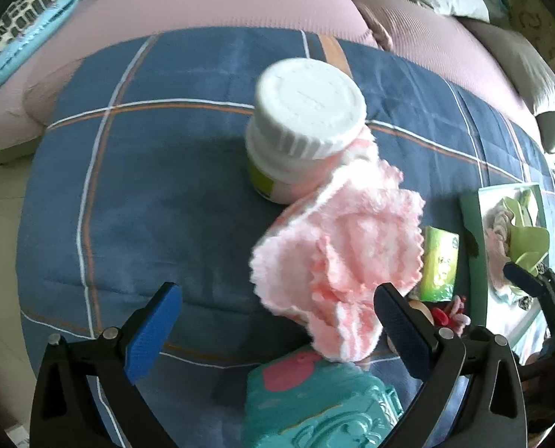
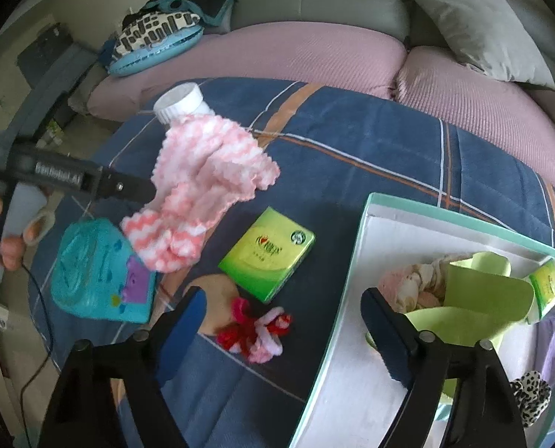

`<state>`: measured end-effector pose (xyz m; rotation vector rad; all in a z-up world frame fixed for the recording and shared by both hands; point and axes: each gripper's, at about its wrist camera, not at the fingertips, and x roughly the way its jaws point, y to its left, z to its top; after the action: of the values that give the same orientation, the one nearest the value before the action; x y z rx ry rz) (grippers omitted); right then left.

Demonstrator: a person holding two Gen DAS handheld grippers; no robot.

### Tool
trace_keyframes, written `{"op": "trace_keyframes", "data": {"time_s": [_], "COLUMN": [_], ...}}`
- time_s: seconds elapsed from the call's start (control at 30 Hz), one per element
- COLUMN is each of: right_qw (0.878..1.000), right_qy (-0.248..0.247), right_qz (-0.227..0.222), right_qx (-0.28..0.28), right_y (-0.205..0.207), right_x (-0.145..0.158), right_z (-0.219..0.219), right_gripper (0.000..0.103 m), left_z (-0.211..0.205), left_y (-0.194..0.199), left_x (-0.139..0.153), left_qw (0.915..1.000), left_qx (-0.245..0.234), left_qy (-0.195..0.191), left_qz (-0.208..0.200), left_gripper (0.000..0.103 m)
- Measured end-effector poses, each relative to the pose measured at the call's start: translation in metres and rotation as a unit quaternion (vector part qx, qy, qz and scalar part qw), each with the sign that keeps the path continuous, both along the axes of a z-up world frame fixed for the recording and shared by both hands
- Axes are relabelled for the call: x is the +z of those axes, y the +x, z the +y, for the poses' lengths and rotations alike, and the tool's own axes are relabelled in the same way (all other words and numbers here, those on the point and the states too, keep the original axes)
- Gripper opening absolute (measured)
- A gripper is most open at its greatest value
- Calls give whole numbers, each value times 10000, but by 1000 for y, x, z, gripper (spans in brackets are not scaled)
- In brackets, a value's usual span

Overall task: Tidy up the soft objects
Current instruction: 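Move both tools back over the pile beside the tray, then grasp the pink-and-white fluffy towel with the left tool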

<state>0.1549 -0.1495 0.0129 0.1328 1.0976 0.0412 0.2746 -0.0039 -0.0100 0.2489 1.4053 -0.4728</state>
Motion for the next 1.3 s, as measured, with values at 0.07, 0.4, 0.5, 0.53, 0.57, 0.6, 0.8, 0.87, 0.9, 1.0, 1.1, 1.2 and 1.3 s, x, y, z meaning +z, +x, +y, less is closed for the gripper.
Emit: {"op": "trace_keyframes", "data": {"time_s": [0.07, 0.4, 0.5, 0.53, 0.57, 0.6, 0.8, 0.87, 0.9, 1.0, 1.1, 1.2, 1.3], "right_qw": [9999, 9986, 9985, 9984, 9981, 9979, 9969, 9965, 9963, 9958, 9955, 9960, 9965], "right_qy": [-55, -280, -235, -233, -242, -256, -241, -239, -243, -234, -198, -116, -44], "right_qz": [50, 265, 272, 285, 310, 341, 494, 554, 555, 592, 658, 665, 641], "right_qx": [68, 362, 416, 438, 465, 496, 571, 580, 602, 658, 652, 587, 536], "right_y": [-2, -10, -12, -12, -12, -12, -11, -10, -9, -9, -8, -9, -9], "right_x": [-2, -13, -13, -13, -14, -16, -23, -28, -28, -31, -35, -34, -33], "right_z": [4, 19, 20, 20, 21, 23, 24, 25, 26, 29, 29, 25, 21], "right_gripper": [84, 74, 66, 65, 65, 62, 57, 56, 54, 52, 45, 45, 37], "left_z": [-6, -39, -52, -57, -60, -64, -91, -100, -102, -113, -122, -136, -144], "left_y": [4, 14, 14, 14, 14, 14, 23, 25, 26, 31, 35, 30, 27], "left_x": [-1, -16, -23, -25, -27, -29, -43, -48, -49, -57, -65, -77, -81], "left_qw": [9999, 9972, 9956, 9952, 9949, 9944, 9913, 9902, 9899, 9885, 9865, 9850, 9839], "left_qx": [-80, -411, -541, -577, -600, -630, -694, -713, -711, -720, -745, -799, -858], "left_qy": [52, 189, 261, 297, 323, 360, 644, 751, 777, 836, 917, 1034, 1154], "left_qz": [68, 596, 713, 733, 745, 762, 911, 942, 950, 1038, 1132, 1129, 1065], "left_gripper": [102, 102, 102, 102, 102, 102, 102, 102, 102, 99, 84, 83, 71]}}
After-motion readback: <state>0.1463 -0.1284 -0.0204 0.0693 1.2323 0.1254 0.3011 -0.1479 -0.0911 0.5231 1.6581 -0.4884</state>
